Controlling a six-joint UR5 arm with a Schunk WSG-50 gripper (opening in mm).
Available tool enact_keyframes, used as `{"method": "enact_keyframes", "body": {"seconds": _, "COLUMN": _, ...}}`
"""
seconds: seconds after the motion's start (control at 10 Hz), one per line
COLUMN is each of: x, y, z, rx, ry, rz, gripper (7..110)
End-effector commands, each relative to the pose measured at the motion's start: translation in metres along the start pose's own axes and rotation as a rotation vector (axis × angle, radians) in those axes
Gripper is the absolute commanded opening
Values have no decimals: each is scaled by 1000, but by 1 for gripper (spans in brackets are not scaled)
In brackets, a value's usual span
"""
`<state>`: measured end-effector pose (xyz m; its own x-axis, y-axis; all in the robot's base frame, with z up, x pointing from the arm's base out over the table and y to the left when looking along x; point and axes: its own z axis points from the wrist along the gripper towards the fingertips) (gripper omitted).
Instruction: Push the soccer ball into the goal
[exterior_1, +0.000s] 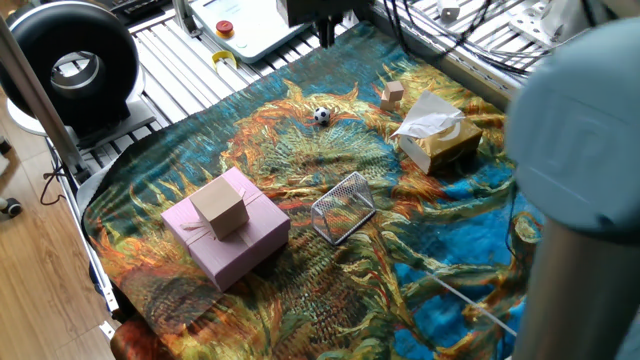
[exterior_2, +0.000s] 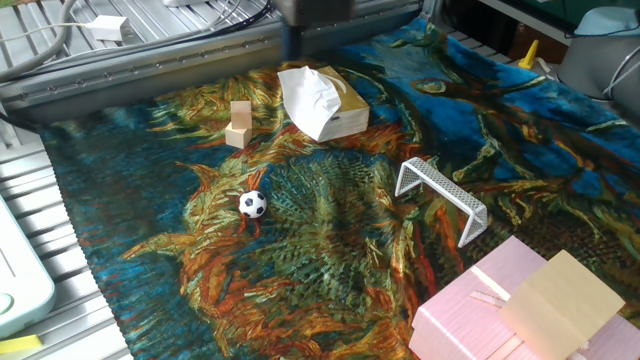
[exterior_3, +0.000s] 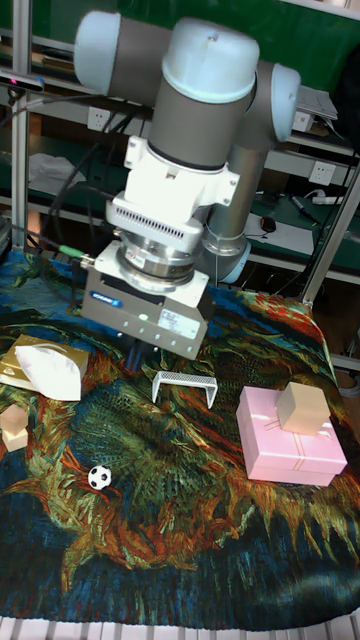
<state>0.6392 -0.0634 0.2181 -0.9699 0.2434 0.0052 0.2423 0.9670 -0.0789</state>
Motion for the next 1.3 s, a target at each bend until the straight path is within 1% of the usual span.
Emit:
{"method": "enact_keyframes", "body": {"seconds": 0.0, "x": -32, "y": -15, "z": -5, "rx": 38, "ry": -1, "rz": -56, "gripper": 7}}
{"method": "enact_keyframes", "body": {"seconds": 0.2, "x": -46, "y": -18, "z": -7, "rx": 70, "ry": -27, "rz": -58, "gripper": 7}}
{"method": "enact_keyframes", "body": {"seconds": 0.3, "x": -50, "y": -15, "z": -7, "rx": 77, "ry": -37, "rz": -54, "gripper": 7}}
{"method": "enact_keyframes", "body": {"seconds": 0.5, "x": -49, "y": 2, "z": 1, "rx": 21, "ry": -27, "rz": -26, "gripper": 7}}
{"method": "enact_keyframes", "body": {"seconds": 0.7, "x": -50, "y": 2, "z": 5, "rx": 27, "ry": -30, "rz": -23, "gripper": 7}}
{"method": "enact_keyframes", "body": {"seconds": 1.0, "x": -50, "y": 6, "z": 6, "rx": 13, "ry": -29, "rz": -28, "gripper": 7}}
{"method": "enact_keyframes", "body": {"seconds": 1.2, "x": -53, "y": 4, "z": 5, "rx": 21, "ry": -42, "rz": -34, "gripper": 7}}
